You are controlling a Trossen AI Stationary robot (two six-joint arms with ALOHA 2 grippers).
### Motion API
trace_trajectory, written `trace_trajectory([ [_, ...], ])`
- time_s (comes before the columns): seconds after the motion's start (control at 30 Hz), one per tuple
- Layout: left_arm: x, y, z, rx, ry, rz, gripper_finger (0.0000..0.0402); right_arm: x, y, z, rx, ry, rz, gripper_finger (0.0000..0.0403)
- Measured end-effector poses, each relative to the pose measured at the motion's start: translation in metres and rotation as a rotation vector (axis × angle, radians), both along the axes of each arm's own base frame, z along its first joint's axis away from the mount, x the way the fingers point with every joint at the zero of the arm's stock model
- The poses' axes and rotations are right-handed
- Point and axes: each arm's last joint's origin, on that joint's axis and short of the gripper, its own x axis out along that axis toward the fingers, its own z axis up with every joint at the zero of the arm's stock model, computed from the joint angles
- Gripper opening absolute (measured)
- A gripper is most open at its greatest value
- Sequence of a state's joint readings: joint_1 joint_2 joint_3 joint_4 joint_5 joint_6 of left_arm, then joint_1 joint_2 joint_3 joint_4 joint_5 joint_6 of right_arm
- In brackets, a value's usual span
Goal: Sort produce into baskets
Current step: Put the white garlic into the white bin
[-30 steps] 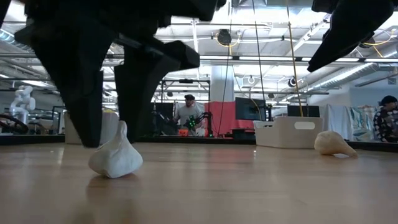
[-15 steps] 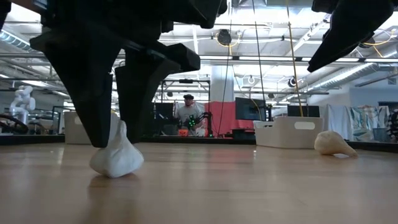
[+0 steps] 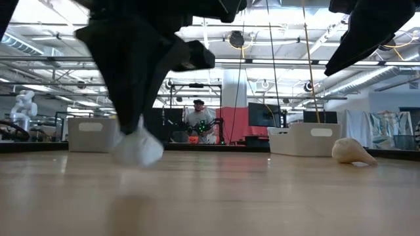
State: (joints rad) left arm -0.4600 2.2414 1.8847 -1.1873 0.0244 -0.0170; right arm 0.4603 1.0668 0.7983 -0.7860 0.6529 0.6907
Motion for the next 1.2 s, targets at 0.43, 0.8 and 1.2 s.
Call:
trace_trajectory([
  [0.43, 0.041, 0.125, 0.050, 0.222, -0.245, 0.108, 0.0012, 0.000, 0.000, 0.000, -0.001, 0.002, 0.000, 0.0357],
  [0.8, 0.100, 0.304, 0.070, 0.135, -0.947, 0.372, 0.0012, -0.003, -0.001, -0.002, -0.033, 0.044, 0.017, 0.0357],
  [1.2, 0.131, 0.370, 0.024, -0.152, -1.380, 0.740, 0.0012, -0.006, -0.005, -0.003, -0.127, 0.089, 0.023, 0.0357],
])
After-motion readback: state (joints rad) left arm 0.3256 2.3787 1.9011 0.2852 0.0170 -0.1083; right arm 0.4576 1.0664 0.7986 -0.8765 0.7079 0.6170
